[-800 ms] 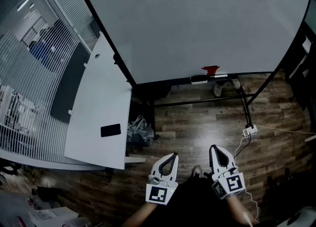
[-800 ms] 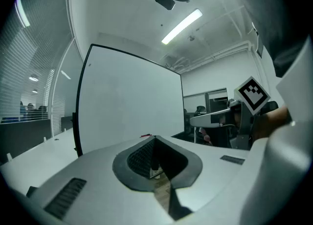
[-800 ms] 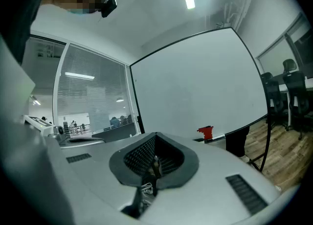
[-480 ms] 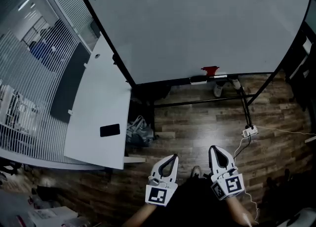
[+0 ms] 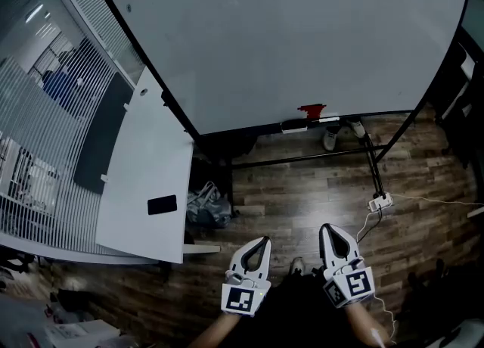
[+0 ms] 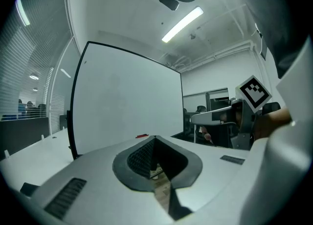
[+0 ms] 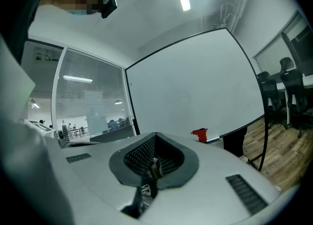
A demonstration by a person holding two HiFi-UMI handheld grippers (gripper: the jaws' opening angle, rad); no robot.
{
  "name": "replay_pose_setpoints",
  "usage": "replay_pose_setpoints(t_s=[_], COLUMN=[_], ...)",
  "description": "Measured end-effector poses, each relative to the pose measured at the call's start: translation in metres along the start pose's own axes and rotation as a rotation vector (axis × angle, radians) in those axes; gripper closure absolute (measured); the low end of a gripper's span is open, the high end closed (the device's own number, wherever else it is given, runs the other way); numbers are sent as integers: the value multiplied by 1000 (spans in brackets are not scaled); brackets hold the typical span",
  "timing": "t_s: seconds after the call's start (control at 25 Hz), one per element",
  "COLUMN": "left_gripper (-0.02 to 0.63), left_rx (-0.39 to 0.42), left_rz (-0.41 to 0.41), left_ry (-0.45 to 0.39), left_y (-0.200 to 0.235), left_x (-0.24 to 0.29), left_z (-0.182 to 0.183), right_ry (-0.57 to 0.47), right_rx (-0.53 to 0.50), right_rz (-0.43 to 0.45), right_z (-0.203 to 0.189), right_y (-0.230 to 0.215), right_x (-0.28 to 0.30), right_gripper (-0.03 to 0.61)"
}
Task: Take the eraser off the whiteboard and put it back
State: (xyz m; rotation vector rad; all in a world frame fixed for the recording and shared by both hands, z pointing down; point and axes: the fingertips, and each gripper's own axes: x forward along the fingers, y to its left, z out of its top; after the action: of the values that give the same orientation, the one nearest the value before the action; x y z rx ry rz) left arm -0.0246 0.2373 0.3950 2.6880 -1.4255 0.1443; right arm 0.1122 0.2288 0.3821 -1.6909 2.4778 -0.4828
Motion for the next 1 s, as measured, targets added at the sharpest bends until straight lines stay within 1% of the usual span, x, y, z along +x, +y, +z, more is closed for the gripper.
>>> replay_pose_setpoints(t_s=[0.12,0.28,0.48,0.64,0.84,0.96,1.0], left_gripper=[607,607,607,607,607,607,607], left_rx=[-6,-9,-20,-16,-19,-23,-23], left_rz=[12,35,67,76,75,61,56], left_ry=[0,6,17,26,26,21,17], left_y=[-6,-16,-29,-33,-30,-25,-23], left_x=[12,27,40,42,50,55,58], left_z=[2,2,0,-1,2,1,0], right_ry=[12,18,35,-13,1,-18,-10], right_rx=[29,21,3,25,32,24,18], right_rz=[-15,-2,50,83,69,61,50], right_z=[8,10,7,17,16,19,18], right_y=[-14,-30,-47,-48,-54,-54,-56], right_x=[1,-1,-3,-2,4,11,13], right_gripper=[563,563,563,563,563,563,563])
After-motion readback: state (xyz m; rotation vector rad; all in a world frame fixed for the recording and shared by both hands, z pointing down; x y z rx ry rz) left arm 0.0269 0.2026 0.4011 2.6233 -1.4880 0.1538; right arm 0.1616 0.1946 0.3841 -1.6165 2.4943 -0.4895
